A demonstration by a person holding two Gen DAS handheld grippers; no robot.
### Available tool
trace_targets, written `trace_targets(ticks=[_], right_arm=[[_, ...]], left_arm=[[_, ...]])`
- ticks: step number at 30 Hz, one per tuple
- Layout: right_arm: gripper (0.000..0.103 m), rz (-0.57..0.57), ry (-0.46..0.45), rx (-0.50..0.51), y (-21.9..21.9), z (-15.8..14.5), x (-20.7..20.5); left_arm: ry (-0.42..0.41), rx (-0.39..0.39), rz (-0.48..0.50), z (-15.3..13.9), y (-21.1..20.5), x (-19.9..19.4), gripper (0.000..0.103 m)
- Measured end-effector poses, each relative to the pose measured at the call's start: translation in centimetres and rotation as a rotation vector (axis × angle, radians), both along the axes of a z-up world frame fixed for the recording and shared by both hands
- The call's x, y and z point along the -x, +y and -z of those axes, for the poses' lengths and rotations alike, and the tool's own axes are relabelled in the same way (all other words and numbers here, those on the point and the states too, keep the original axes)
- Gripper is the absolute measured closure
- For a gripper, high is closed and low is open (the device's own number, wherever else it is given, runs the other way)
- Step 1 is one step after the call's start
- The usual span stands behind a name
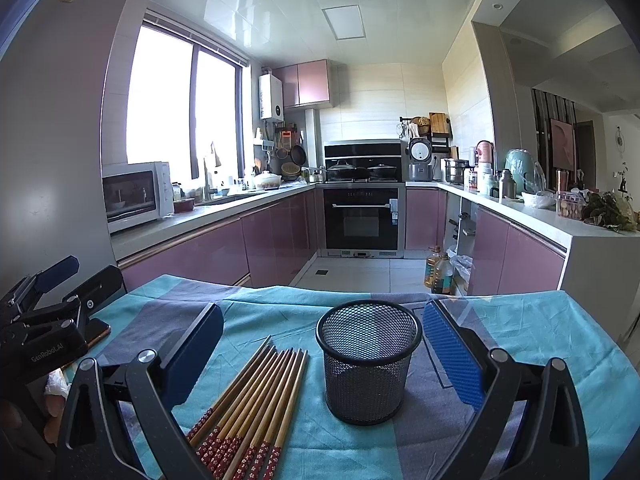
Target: Organize utensils
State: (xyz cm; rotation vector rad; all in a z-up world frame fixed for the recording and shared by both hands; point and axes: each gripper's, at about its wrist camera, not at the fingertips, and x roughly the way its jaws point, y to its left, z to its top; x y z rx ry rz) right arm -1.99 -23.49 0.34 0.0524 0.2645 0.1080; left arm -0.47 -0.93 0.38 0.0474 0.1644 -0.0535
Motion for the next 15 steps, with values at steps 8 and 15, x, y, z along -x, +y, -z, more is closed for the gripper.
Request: trace_targets(ticks=[8, 15], right_arm=[[0.006, -0.013, 0.016, -0.004, 0.0, 0.1, 0.0], [0.006, -0.074, 0.099, 0.024, 0.5, 1.0, -0.4]], left_arm=[[0.016, 0.004, 0.004, 0.1, 0.3, -0.2, 0.005], [0.069, -0.009, 0.036, 0.7, 0.1, -1.1, 0.005]])
